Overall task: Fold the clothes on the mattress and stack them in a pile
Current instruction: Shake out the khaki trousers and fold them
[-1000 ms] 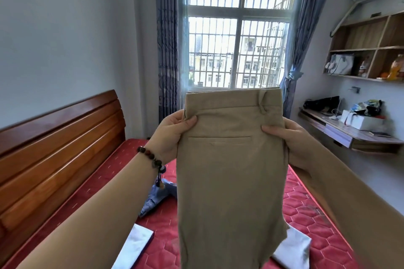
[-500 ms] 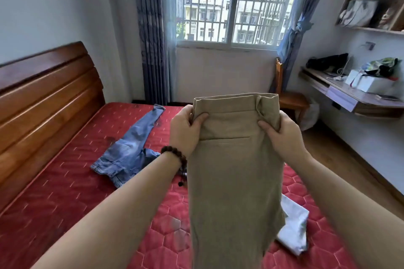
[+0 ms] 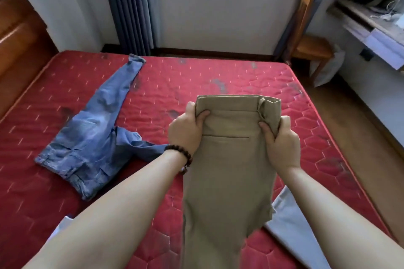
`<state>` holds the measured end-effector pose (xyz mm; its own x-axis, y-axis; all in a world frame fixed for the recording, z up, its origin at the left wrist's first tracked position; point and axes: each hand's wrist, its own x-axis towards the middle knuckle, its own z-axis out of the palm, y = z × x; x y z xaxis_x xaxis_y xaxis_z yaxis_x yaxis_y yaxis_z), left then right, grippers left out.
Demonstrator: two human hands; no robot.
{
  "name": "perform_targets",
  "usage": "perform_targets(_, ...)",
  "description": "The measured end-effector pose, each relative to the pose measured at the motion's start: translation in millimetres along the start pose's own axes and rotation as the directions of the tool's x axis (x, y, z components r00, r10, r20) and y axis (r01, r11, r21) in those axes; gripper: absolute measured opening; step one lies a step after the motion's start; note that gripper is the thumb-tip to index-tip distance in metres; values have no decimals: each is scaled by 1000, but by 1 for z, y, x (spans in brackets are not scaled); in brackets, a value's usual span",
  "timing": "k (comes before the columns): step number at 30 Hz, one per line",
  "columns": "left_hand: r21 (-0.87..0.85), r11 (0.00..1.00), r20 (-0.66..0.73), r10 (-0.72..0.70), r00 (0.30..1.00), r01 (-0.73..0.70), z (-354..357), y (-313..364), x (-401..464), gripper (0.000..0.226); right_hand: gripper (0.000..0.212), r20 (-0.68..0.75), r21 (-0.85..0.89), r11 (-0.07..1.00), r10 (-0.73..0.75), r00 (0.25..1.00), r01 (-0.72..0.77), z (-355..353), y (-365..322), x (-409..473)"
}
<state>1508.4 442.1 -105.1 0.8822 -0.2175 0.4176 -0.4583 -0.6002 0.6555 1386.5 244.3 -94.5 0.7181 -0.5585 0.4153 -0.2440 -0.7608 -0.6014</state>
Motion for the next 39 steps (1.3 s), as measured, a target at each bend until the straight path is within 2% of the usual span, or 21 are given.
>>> perform_targets(11,65,994,90,-96,991,90,219,-120,94,38,38,107,14,995,99,989,-101,193,161,109)
perform_targets(14,97,980,156,-188,970,175,281,-156,97,43,45,185,-79,985,167,968,-155,241,213,119)
perform_targets(16,239,940,287,-309,907,245,319,-187,84,57,62,304,-216,947,295,906,-236,271,250,113)
perform_targets(18,372,880,430,-446,785,296,351,-217,57,67,81,417,-327,894,428,802,-307,297,283,95)
perform_targets(20,464,830,489,-531,692,309,374,-241,26,67,88,473,-409,847,516,714,-340,315,307,72)
perform_targets(21,495,817,491,-543,681,296,383,-249,12,65,89,484,-436,833,536,691,-341,322,316,61)
perform_targets(22,513,809,475,-545,691,286,392,-254,1,63,89,484,-458,824,545,685,-332,328,323,52)
perform_targets(24,511,807,416,-533,736,295,406,-259,-12,55,85,444,-479,819,537,717,-316,340,330,41)
perform_targets(28,523,814,362,-480,799,252,415,-259,-22,43,57,422,-430,842,506,752,-325,360,332,29)
perform_targets(32,468,861,300,-367,881,200,416,-259,-12,36,40,350,-418,877,397,848,-238,362,332,38)
perform_targets(34,439,878,227,-313,922,190,422,-254,9,39,42,270,-355,904,343,900,-239,364,334,60)
perform_targets(36,511,823,171,-379,909,248,428,-252,35,54,51,238,-351,900,354,904,-260,368,337,84)
perform_targets(38,621,756,209,-413,886,206,433,-249,49,69,62,236,-456,866,341,910,-206,371,338,96)
perform_targets(39,629,769,276,-357,892,114,438,-244,48,69,63,233,-474,869,278,932,-141,374,336,95)
